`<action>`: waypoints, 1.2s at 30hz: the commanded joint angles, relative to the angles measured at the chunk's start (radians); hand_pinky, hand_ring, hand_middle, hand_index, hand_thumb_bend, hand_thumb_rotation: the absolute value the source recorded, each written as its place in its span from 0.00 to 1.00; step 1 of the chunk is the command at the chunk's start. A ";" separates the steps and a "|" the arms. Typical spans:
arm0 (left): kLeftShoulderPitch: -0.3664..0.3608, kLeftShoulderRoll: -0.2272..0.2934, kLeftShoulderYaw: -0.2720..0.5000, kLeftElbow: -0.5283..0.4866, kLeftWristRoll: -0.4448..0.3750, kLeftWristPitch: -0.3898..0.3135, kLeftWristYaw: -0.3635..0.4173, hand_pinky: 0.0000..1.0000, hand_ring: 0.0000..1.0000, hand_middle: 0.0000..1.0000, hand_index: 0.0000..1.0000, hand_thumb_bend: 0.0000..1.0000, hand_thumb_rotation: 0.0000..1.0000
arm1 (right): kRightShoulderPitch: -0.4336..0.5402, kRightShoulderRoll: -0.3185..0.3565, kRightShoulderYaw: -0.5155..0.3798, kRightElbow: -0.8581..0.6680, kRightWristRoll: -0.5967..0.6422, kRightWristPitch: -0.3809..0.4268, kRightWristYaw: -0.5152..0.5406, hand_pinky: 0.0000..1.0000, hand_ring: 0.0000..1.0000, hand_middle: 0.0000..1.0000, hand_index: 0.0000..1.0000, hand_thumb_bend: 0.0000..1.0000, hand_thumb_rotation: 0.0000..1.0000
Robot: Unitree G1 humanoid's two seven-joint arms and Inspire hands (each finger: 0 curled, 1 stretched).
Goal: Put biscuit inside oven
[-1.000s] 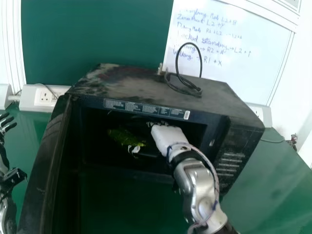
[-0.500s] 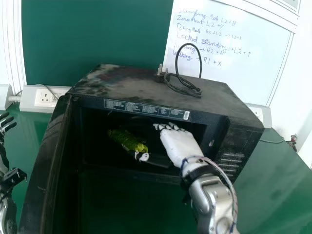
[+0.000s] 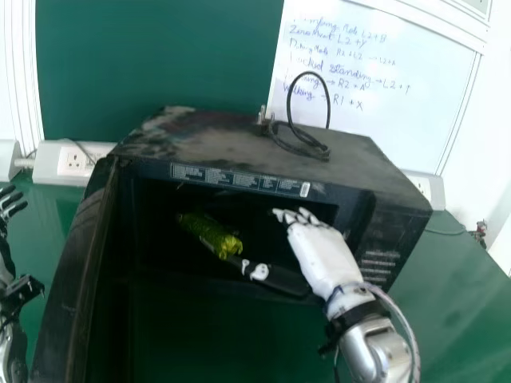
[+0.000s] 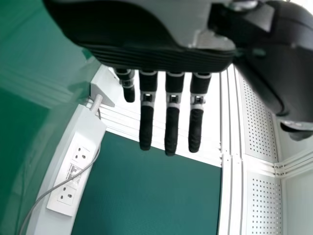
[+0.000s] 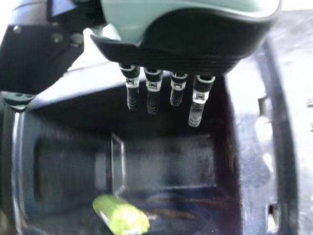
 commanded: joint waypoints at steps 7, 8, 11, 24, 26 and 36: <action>-0.009 0.007 0.001 0.003 0.001 -0.009 -0.004 0.57 0.59 0.60 0.61 0.85 0.88 | 0.135 -0.004 -0.173 -0.056 0.291 -0.135 -0.073 0.76 0.86 0.90 0.91 1.00 0.88; -0.009 0.008 0.002 0.003 0.001 -0.008 -0.004 0.57 0.59 0.60 0.61 0.85 0.88 | 0.146 -0.006 -0.196 -0.066 0.336 -0.135 -0.058 0.75 0.85 0.89 0.91 1.00 0.86; -0.010 0.009 0.003 0.003 -0.002 -0.006 -0.004 0.57 0.59 0.60 0.61 0.86 0.88 | 0.175 -0.024 -0.268 -0.104 0.450 -0.096 0.004 0.72 0.82 0.87 0.88 1.00 0.82; -0.013 0.014 0.005 0.009 -0.006 -0.004 -0.007 0.58 0.59 0.60 0.61 0.87 0.88 | 0.204 -0.123 -0.641 -0.069 1.095 0.148 0.203 0.66 0.73 0.75 0.76 0.94 0.57; -0.014 0.014 0.007 0.011 -0.009 -0.001 -0.007 0.58 0.59 0.60 0.61 0.87 0.88 | 0.204 -0.151 -0.680 -0.047 1.152 0.173 0.219 0.64 0.71 0.74 0.75 0.94 0.59; -0.018 0.021 0.008 0.039 0.002 -0.029 -0.012 0.57 0.59 0.60 0.61 0.87 0.88 | 0.209 -0.206 -0.788 0.134 1.309 0.087 0.251 0.52 0.60 0.62 0.63 0.91 0.69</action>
